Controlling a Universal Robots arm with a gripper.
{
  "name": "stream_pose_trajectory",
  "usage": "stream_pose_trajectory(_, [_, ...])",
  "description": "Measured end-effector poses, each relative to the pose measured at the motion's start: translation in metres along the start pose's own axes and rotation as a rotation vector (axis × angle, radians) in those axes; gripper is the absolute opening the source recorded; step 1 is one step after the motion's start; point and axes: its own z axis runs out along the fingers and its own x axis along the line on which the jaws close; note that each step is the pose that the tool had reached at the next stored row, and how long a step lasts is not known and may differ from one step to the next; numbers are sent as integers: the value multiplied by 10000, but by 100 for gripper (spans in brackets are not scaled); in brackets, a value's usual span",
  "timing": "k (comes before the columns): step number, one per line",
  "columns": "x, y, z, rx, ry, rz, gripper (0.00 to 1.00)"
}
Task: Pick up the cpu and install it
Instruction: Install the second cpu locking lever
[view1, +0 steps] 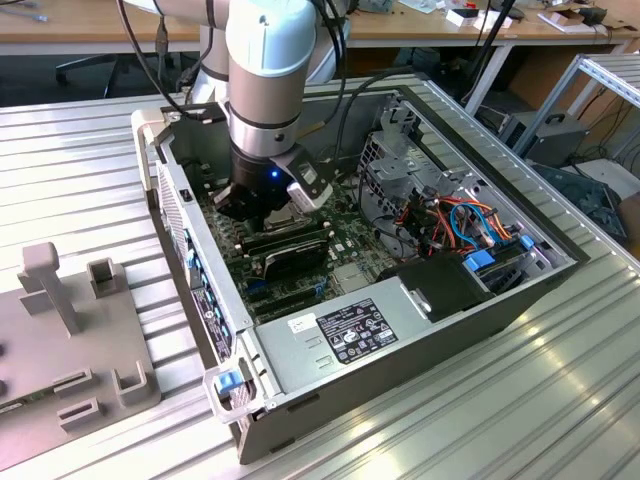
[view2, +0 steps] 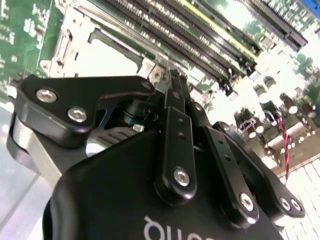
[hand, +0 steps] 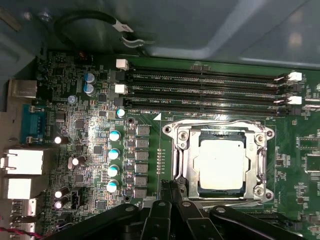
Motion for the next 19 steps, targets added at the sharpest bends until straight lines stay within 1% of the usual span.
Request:
stream_pose_trajectory(2, [-4, 5, -44, 2, 1, -1, 11])
stream_pose_trajectory(6, [-4, 5, -48, 3, 1, 0, 11])
stream_pose_trajectory(8, [-33, 4, -47, 5, 3, -1, 11])
stream_pose_trajectory(11, [-126, 0, -39, 4, 2, 1, 11])
stream_pose_trajectory(13, [-196, -3, -33, 2, 4, -1, 11])
stream_pose_trajectory(14, [-246, -5, -29, 3, 6, 1, 11])
stream_pose_trajectory(15, [-276, -7, -27, 3, 6, 1, 11])
stream_pose_trajectory(17, [-326, -9, -23, 2, 8, -1, 11])
stream_pose_trajectory(19, [-360, -10, -21, 3, 13, 1, 11])
